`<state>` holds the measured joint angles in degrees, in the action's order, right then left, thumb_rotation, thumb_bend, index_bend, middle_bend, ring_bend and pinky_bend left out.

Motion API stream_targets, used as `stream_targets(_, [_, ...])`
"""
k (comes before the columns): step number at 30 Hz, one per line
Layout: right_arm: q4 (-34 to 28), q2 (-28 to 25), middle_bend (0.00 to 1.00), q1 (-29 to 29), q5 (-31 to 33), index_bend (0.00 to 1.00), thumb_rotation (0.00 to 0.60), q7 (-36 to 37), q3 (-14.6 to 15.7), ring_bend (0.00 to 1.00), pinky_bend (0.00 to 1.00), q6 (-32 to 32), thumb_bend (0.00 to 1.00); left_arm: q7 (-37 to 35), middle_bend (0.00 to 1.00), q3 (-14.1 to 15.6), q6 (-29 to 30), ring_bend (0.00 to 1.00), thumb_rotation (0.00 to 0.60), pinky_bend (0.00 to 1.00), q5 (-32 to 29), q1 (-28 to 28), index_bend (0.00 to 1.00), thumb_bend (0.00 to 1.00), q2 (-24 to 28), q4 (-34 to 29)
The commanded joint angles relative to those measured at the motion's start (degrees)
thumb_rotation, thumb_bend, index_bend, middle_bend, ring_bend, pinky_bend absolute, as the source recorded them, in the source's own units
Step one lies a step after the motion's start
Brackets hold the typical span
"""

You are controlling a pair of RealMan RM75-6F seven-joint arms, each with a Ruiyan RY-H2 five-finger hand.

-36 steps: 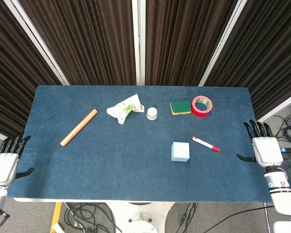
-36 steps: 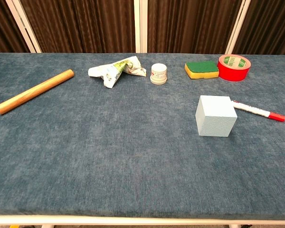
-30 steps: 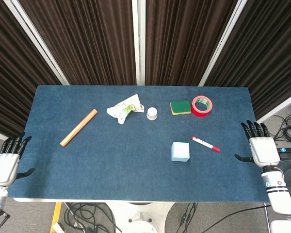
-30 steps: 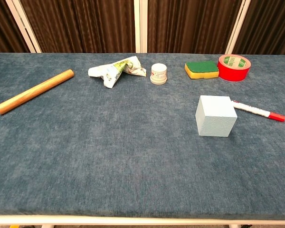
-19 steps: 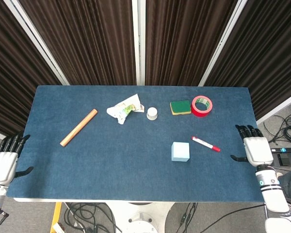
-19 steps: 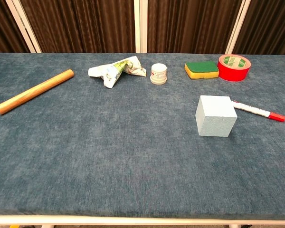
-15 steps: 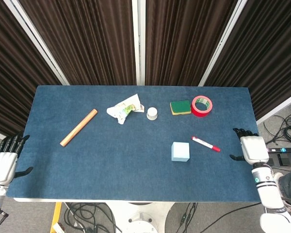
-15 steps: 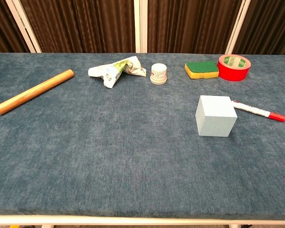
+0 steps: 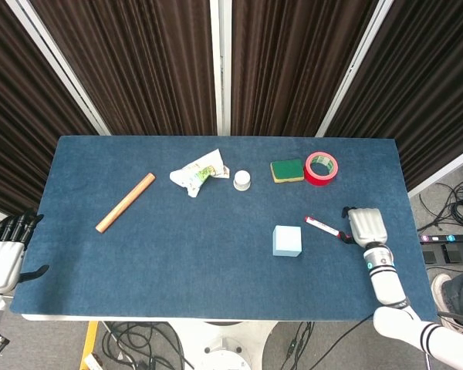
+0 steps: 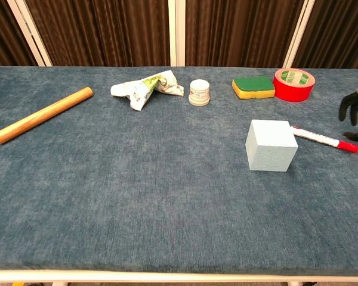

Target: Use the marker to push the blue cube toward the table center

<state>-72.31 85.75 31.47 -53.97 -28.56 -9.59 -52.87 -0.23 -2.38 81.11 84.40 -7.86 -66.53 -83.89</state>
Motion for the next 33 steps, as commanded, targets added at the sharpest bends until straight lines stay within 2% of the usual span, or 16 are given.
stream_targets(1, [0.4,0.83,0.44,0.38,0.27,0.41,0.49,0.04,0.01,0.92,1.0,0.13,0.29,0.08,0.06,-0.04,0.12,0.0,0.6,0.1,0.22,-0.11,0.14,0.01,0.1,-0.02])
stream_targets(12, [0.88,3.04,0.47,0.12,2.01,0.44,0.512,-1.03,0.51,0.93,1.0,-2.08,0.3,-0.39,0.06,-0.06,-0.14,0.0,0.6,0.1,0.05,-0.24,0.14,0.01,0.24,0.15])
stream_targets(19, [0.36,3.3,0.47,-0.25,2.34,0.45,0.513,-0.75,0.8,0.93,1.0,-2.69,0.19,-0.86,0.06,-0.17,-0.45,0.0,0.6,0.1,-0.1,-0.45,0.14,0.01,0.21,0.6])
stream_targets(33, [3.23,5.73,0.48,0.3,3.08,0.45,0.523,-1.39,0.81,0.93,1.0,-2.72,0.19,-1.76,0.06,-0.02,-0.58,0.0,0.6,0.1,-0.36,-0.28,0.14,0.01,0.22,1.5])
